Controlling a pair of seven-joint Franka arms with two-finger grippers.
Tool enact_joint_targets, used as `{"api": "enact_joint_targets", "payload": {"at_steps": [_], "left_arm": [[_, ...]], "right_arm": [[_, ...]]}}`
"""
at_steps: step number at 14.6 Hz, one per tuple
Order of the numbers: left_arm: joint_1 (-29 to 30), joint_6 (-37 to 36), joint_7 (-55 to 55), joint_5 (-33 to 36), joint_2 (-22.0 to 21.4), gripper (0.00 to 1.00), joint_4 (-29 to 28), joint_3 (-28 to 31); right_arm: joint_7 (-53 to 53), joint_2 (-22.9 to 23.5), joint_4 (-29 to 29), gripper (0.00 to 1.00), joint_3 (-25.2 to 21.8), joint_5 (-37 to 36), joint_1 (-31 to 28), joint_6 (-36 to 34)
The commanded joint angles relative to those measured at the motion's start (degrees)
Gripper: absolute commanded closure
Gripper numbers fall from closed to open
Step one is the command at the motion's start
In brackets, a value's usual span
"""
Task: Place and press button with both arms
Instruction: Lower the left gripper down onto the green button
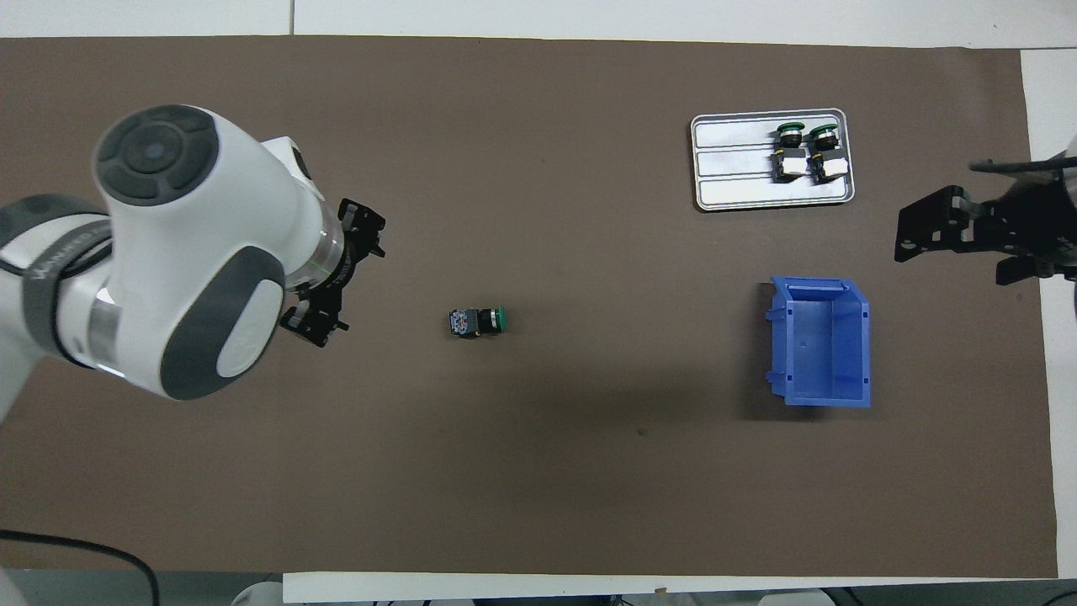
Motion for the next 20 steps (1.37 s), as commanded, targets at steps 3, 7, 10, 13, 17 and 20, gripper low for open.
{"api": "enact_joint_targets", "payload": {"at_steps": [3, 7, 10, 13, 17, 20], "left_arm": [[-6.5, 7.3, -13.2, -3.2, 7.2, 0.00, 0.0, 0.9], [-7.6, 13.0, -20.1, -3.2, 13.0, 0.01, 0.0, 0.8], [-9.0, 14.8, -23.4, -3.3, 15.2, 0.01, -0.9, 0.8], [-10.1, 18.0, -27.2, -3.9, 15.8, 0.02, -1.4, 0.8], [-11.5, 18.9, -27.5, -3.9, 15.9, 0.03, -4.0, 0.8], [-12.1, 19.6, -29.3, -3.9, 15.9, 0.14, -4.4, 0.8]], "right_arm": [[-12.5, -1.2, -2.8, 0.02, 0.6, -0.6, -3.0, 1.6], [-13.8, -0.8, -2.5, 0.02, 0.7, -1.2, -3.9, 3.5], [-14.6, 0.4, -1.1, 0.02, 1.0, -3.0, -3.8, 2.7], [-15.7, 0.7, 0.1, 0.02, 1.2, -3.2, -3.9, 2.1], [-22.4, 0.5, -1.0, 0.01, 1.0, -2.3, -5.2, 2.2], [-22.5, 0.4, -1.6, 0.01, 1.0, -2.1, -6.5, 2.5]]}}
